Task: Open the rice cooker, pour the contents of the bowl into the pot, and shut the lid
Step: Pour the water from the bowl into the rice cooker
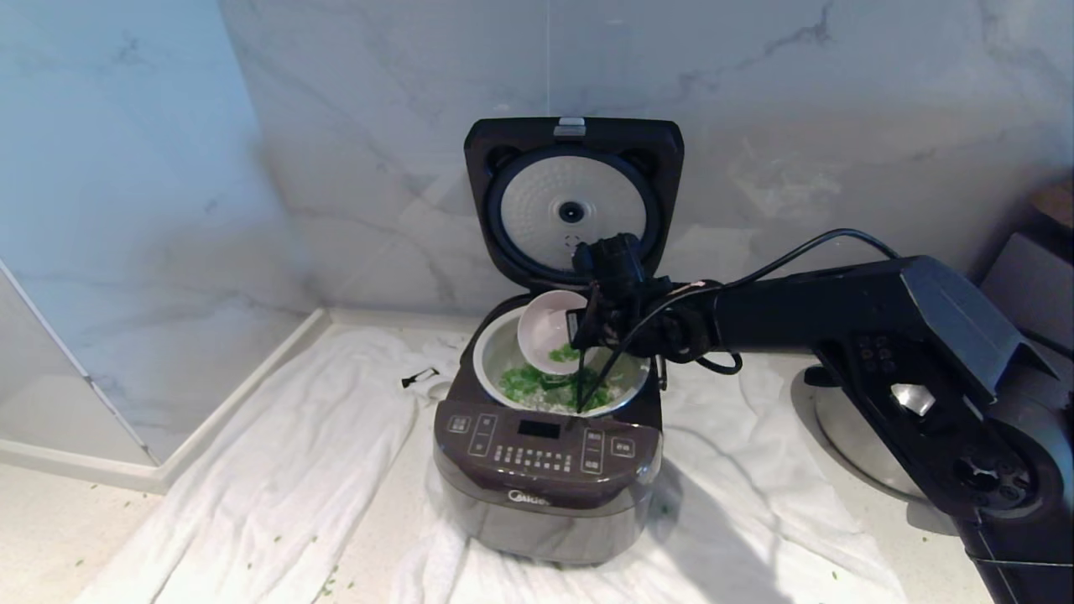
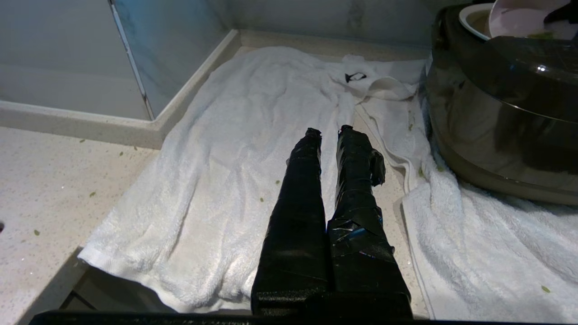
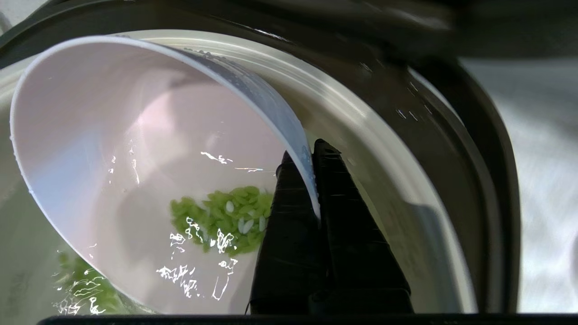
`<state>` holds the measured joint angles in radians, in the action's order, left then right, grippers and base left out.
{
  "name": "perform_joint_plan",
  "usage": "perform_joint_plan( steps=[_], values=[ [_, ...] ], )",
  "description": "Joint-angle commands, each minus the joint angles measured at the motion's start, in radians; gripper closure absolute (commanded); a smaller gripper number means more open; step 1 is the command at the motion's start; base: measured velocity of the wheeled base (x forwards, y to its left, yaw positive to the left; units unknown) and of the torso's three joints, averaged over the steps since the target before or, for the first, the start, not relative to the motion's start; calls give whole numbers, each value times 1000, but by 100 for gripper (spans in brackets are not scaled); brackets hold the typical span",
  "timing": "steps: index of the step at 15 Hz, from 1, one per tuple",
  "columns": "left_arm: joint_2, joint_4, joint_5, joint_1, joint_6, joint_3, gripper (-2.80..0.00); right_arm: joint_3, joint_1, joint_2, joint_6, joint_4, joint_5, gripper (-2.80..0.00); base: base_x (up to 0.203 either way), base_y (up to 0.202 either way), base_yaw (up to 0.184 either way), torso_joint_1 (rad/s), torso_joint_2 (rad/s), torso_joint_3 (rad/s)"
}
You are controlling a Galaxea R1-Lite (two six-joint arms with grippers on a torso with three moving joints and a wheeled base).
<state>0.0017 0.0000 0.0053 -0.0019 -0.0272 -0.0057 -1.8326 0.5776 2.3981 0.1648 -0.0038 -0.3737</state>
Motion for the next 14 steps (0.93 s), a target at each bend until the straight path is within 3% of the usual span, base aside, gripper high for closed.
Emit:
perform_joint_plan(
  steps=[1,4,6,14],
  values=[
    [1,0,1,0,0,0,0,96,29,-8,-128,-249,-30,0,0,0,0,0,0,0],
    [1,0,1,0,0,0,0,237,65,-8,-437,-629,-56,0,0,0,0,0,0,0],
    [1,0,1,0,0,0,0,276,70,1,-548,-807,-60,0,0,0,0,0,0,0],
    [1,0,1,0,0,0,0,365,88,-53,-610,-995,-60,0,0,0,0,0,0,0]
  ],
)
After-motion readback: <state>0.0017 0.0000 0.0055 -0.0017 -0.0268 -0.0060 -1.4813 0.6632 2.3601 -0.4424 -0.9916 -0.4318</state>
